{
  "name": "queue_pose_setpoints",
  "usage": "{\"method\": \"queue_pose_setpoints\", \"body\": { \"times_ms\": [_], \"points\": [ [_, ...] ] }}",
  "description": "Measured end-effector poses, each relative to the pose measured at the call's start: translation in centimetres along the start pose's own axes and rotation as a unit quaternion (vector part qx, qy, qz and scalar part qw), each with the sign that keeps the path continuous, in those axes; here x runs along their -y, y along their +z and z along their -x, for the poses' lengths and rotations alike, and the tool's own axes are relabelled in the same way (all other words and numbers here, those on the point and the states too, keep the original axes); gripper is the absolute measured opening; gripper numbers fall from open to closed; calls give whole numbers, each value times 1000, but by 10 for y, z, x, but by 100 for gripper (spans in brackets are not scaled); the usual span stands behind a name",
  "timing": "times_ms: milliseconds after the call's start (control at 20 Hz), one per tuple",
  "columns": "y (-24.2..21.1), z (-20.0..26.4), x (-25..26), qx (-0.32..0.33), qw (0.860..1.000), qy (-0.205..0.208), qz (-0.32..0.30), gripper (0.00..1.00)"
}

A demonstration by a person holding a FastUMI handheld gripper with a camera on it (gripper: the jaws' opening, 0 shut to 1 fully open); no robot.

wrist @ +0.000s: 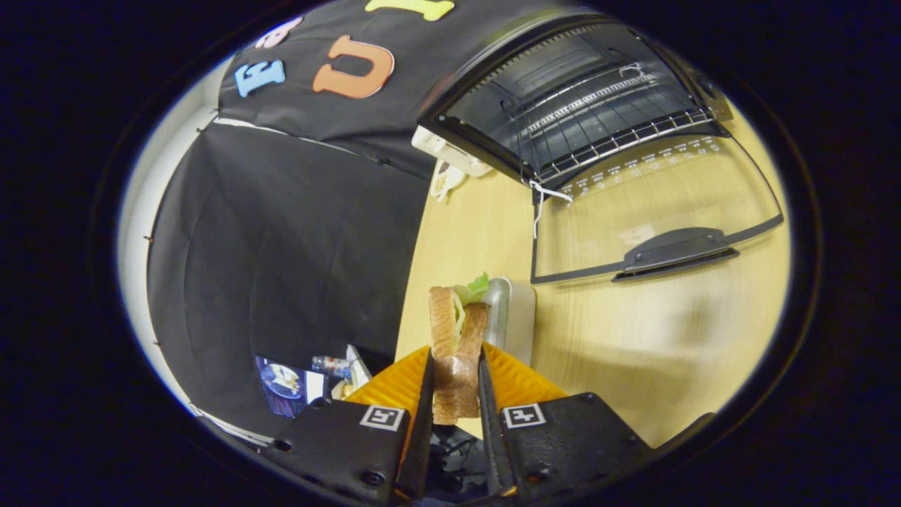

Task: Open the toaster oven, put the food inside, and close the toaster oven door.

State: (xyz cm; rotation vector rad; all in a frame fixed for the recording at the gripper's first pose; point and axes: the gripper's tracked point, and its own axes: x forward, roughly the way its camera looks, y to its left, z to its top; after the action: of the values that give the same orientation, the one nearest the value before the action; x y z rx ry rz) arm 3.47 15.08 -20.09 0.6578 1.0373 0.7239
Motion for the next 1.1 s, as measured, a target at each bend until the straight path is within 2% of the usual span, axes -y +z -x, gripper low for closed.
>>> {"method": "queue_pose_setpoints", "body": {
  "times_ms": [150,350,550,650,850,1100],
  "points": [
    [20,10,-10,52,998,25,-4,37],
    [40,19,-10,102,994,36,-26,37],
    [61,24,7,147,987,29,-55,37],
    [77,29,21,191,980,12,-61,37],
    [108,48,43,286,954,-18,-85,37],
    [143,76,52,402,904,13,-141,37]
  ]
}}
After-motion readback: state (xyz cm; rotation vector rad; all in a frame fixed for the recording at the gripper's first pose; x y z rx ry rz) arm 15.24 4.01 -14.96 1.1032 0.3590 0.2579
